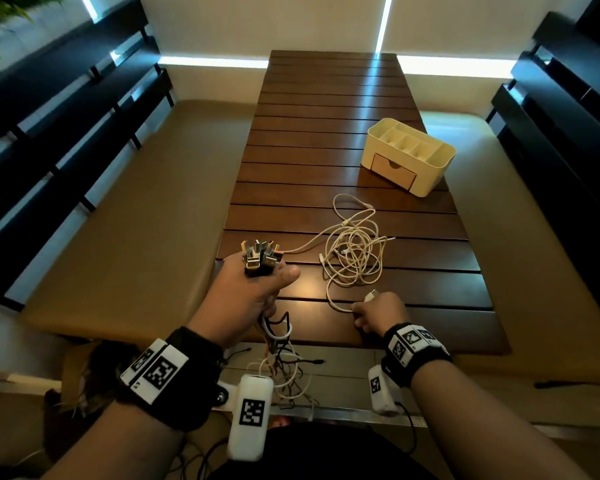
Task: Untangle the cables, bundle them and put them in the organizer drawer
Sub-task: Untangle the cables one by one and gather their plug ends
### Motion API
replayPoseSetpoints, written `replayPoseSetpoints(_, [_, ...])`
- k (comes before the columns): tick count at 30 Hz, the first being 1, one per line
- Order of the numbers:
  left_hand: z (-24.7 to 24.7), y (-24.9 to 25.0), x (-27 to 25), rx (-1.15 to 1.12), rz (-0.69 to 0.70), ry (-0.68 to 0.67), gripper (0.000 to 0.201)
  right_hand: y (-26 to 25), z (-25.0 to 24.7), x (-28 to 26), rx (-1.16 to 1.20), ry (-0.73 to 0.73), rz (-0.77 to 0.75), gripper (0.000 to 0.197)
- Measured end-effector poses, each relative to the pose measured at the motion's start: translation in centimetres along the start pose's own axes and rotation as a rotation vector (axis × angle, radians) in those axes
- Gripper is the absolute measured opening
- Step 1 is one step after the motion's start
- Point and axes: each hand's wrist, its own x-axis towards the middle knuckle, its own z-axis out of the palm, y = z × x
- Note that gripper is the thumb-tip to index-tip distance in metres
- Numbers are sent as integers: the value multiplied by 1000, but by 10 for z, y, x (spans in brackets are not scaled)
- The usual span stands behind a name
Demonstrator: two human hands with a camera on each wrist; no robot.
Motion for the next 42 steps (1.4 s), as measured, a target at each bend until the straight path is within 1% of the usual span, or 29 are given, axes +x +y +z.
replayPoseSetpoints(2, [-1,-2,1,4,2,11,19,-1,-3,-2,-15,20,0,22])
replayPoseSetpoints(5, [0,-3,3,11,5,5,20,-2,-9,-8,-77,46,-9,25])
replayPoseSetpoints(6, [0,-3,4,9,5,3,20,-1,-11,-9,-92,73,-24,26])
replayPoseSetpoints(8, [1,-2,6,1,10,3,20,3,-15,-12,-67,151,-106,23])
replayPoseSetpoints(10, [2,-2,9,-1,14,8,19,3,-20,-20,111,231,-222,17])
replayPoseSetpoints(12, [3,-3,12,-10,24,19,19,-2,-24,-32,320,209,-331,13])
replayPoseSetpoints(14, [5,-4,15,-12,40,14,20,-12,-30,-45,493,151,-425,9])
replayPoseSetpoints(15, [6,-4,16,-5,47,9,21,-18,-33,-50,566,116,-467,12])
replayPoseSetpoints(17, [8,-3,18,22,60,3,21,-30,-38,-63,697,37,-534,26])
replayPoseSetpoints(19, [11,-2,20,25,71,-3,23,-44,-40,-78,749,-2,-619,33])
replayPoseSetpoints(23, [20,0,23,-17,90,2,33,-66,-38,-108,706,-21,-778,26])
replayPoseSetpoints(25, [23,1,25,-19,114,6,36,-72,-34,-120,628,-24,-879,24])
replayPoseSetpoints(27, [25,1,26,1,145,9,36,-76,-30,-129,533,-14,-1017,25])
replayPoseSetpoints(29, [24,1,27,26,172,9,32,-79,-26,-133,491,-18,-1102,26])
replayPoseSetpoints(31, [23,0,28,18,184,21,26,-82,-25,-131,504,-13,-1112,26])
replayPoseSetpoints(34, [21,0,29,22,207,19,21,-85,-24,-127,434,31,-1141,18])
replayPoseSetpoints(35, [20,1,30,29,215,13,24,-85,-22,-125,393,42,-1167,16])
replayPoseSetpoints(36, [21,2,30,27,226,9,31,-86,-20,-124,349,54,-1196,14])
replayPoseSetpoints(38, [22,4,33,23,250,23,47,-86,-16,-120,284,80,-1218,19])
replayPoseSetpoints(39, [22,5,35,21,260,31,49,-87,-15,-117,271,80,-1218,21])
replayPoseSetpoints(40, [23,7,35,22,270,33,46,-88,-16,-116,267,63,-1217,20])
replayPoseSetpoints(42, [23,8,37,37,283,43,32,-89,-20,-114,261,-29,-1210,11])
